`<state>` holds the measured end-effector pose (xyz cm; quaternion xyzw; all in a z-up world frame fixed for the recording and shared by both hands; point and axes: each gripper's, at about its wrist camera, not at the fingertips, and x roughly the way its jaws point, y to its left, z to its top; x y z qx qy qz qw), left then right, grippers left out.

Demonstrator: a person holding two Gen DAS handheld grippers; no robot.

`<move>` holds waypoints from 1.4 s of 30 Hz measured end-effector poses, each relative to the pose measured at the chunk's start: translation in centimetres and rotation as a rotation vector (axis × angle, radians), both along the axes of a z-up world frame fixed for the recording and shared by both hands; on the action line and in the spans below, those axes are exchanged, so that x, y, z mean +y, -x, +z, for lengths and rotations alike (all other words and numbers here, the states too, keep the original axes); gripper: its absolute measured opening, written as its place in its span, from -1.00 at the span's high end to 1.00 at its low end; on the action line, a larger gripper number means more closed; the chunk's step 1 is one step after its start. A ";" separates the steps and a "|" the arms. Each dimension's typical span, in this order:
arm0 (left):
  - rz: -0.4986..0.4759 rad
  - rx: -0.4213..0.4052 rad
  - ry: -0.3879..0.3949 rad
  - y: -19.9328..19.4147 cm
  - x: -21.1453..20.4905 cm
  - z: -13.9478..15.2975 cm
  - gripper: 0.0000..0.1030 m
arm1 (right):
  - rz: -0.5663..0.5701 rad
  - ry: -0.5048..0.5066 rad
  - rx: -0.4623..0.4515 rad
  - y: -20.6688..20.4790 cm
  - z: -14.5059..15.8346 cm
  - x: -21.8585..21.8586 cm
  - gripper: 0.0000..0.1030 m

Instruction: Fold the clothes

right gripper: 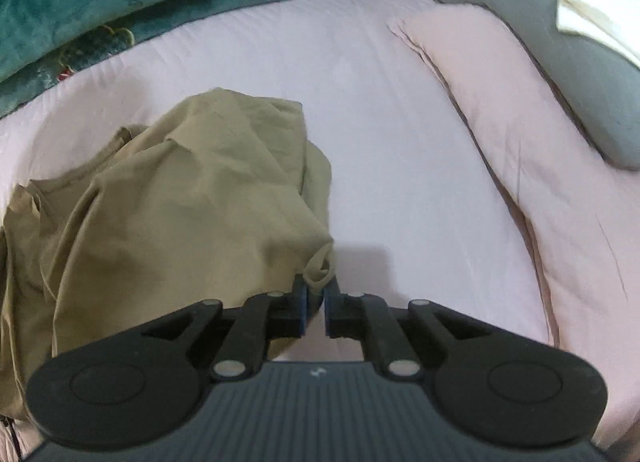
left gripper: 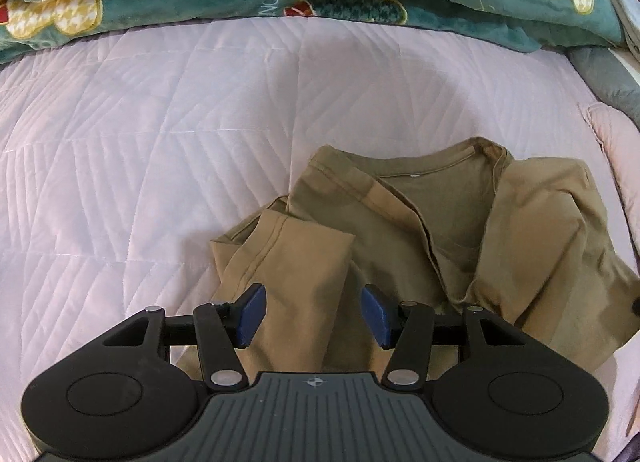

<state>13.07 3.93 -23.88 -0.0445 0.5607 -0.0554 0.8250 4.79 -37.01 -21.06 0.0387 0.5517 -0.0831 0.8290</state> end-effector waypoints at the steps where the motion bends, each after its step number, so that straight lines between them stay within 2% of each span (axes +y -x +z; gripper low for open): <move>1: 0.002 0.001 0.000 -0.1 -0.1 0.0 -0.06 | -0.003 0.008 0.000 0.1 0.1 0.1 0.77; 3: 0.002 -0.002 -0.010 -0.6 -0.4 -0.3 -0.07 | 0.001 0.024 -0.018 -0.5 0.9 0.5 0.67; 5: 0.001 -0.008 -0.025 -1.1 -0.8 -0.7 -0.07 | 0.012 0.036 -0.046 -1.3 1.9 1.0 0.47; 8: -0.003 -0.007 -0.039 -1.8 -1.3 -1.5 -0.07 | 0.073 0.027 -0.097 -3.1 3.3 2.9 0.19; 10: -0.008 0.002 -0.042 -2.2 -1.4 -2.2 -0.05 | 0.125 0.018 -0.125 -4.3 3.9 4.4 0.08; 12: -0.014 0.011 -0.045 -2.5 -1.6 -3.0 0.33 | 0.196 0.009 -0.137 -5.2 4.0 6.4 0.06; 13: -0.012 0.018 -0.039 -2.6 -1.5 -3.3 0.85 | 0.233 0.006 -0.137 -5.7 3.9 7.5 0.06; 14: 0.001 0.026 -0.020 -2.4 -1.1 -3.4 0.91 | 0.269 0.003 -0.133 -6.0 3.8 8.6 0.06; 19: 0.057 -0.032 0.017 -0.7 1.4 -1.7 0.97 | 0.377 -0.007 -0.119 -6.7 2.9 11.8 0.06; 23: 0.112 -0.084 0.020 1.7 4.0 1.0 0.97 | 0.372 -0.012 -0.113 -7.5 2.5 12.4 0.06; 27: 0.210 -0.091 0.022 4.9 7.9 2.9 0.97 | 0.368 -0.005 -0.116 -7.9 2.4 12.5 0.06; 31: 0.287 -0.058 0.032 8.9 11.0 3.2 0.94 | 0.374 0.010 -0.113 -7.9 2.4 12.7 0.06; 33: 0.305 -0.011 0.062 10.5 11.9 2.3 0.70 | 0.375 0.014 -0.110 -7.8 2.4 12.8 0.06; 34: 0.324 0.024 0.074 10.7 12.3 1.5 0.69 | 0.378 0.015 -0.107 -7.8 2.3 12.8 0.06; 36: 0.367 0.078 0.100 11.0 13.2 0.2 0.41 | 0.379 0.020 -0.100 -7.8 2.2 12.8 0.06; 37: 0.397 0.067 0.116 11.1 13.6 0.4 0.17 | 0.382 0.023 -0.099 -7.8 2.3 12.8 0.06; 38: 0.426 0.057 0.133 11.2 14.1 0.6 0.04 | 0.387 0.029 -0.099 -7.9 2.3 12.9 0.06; 40: 0.449 0.001 0.137 11.2 14.4 1.8 -0.12 | 0.400 0.044 -0.104 -8.1 2.4 12.9 0.06; 42: 0.414 -0.046 0.139 10.6 13.8 3.2 -0.17 | 0.409 0.067 -0.111 -8.6 2.5 12.5 0.06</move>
